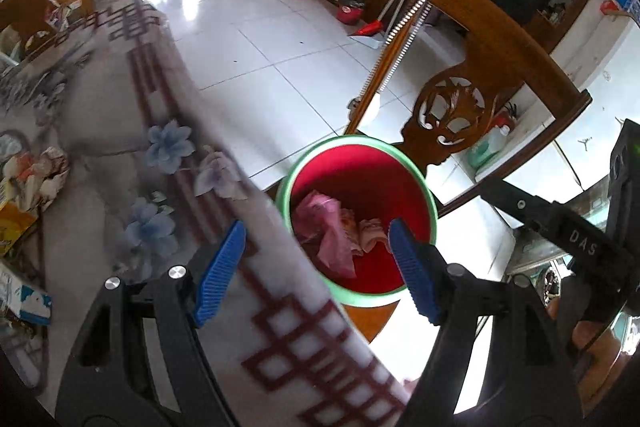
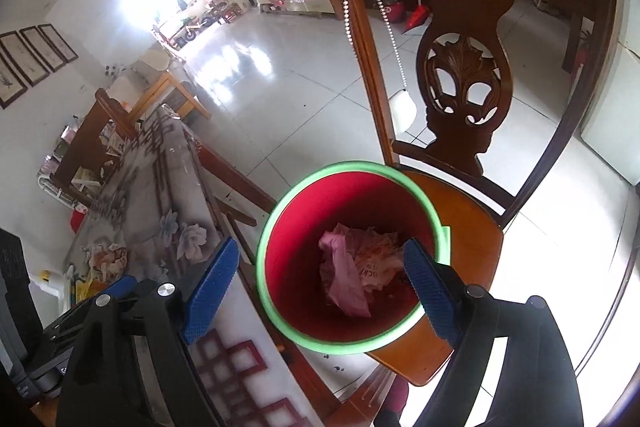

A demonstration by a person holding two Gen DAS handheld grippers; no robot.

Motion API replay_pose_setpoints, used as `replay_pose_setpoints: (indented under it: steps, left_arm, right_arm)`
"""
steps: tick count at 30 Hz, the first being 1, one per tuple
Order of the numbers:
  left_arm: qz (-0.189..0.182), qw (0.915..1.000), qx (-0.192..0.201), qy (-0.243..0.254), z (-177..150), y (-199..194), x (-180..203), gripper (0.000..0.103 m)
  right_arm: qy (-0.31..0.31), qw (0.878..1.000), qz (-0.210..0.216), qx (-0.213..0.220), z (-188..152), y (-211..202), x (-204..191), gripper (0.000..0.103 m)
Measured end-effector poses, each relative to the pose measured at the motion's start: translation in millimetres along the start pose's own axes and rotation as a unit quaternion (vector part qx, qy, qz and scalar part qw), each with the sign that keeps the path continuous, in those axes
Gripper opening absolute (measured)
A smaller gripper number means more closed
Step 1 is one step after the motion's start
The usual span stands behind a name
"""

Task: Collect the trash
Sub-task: 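Open the left gripper to drop the foil bag while the right drops the paper cup into the bin, then move the left gripper to the crumpled newspaper and grasp it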

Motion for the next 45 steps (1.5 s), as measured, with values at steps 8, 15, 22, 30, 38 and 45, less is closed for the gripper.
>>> replay_pose_setpoints:
  steps: [8, 15, 22, 30, 38, 45]
  left_arm:
    - [0.059, 0.9957, 0.024, -0.067, -25, -38, -72, 0.071]
    - [0.174, 0.9646, 0.054, -0.191, -67, -98, -206, 0.072]
    - [0.312, 0.898, 0.079, -0.3, -119, -176, -368, 0.074]
    - [0.323, 0.8743, 0.036, -0.36, -161, -178, -472, 0.074]
    - [0.27, 0.8974, 0.003, -0.349, -174, -146, -500, 0.06]
    - [0.23, 0.9199, 0.018, -0.317, -185, -157, -477, 0.043]
  right_arm:
    - [-0.028, 0.999, 0.016, -0.017, -12, 9, -35, 0.082]
    - [-0.074, 0.996, 0.036, -0.04, -34, 22, -90, 0.082]
    - [-0.107, 0.992, 0.045, -0.056, -69, 27, -143, 0.082]
    - [-0.129, 0.989, 0.037, -0.067, -115, 22, -185, 0.082]
    - [-0.146, 0.987, 0.032, -0.064, -155, 11, -226, 0.082]
    - [-0.174, 0.981, 0.038, -0.073, -183, 17, -266, 0.082]
Point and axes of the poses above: each gripper's, at about its wrist camera, not at the fingertips, and y roughly the way its jaws point, x to its right, z to its top, the point moved 3 cm from there along y, roughly the way its jaws point, and after that the axes turned 3 degrees about y, right-handed, at the moved point
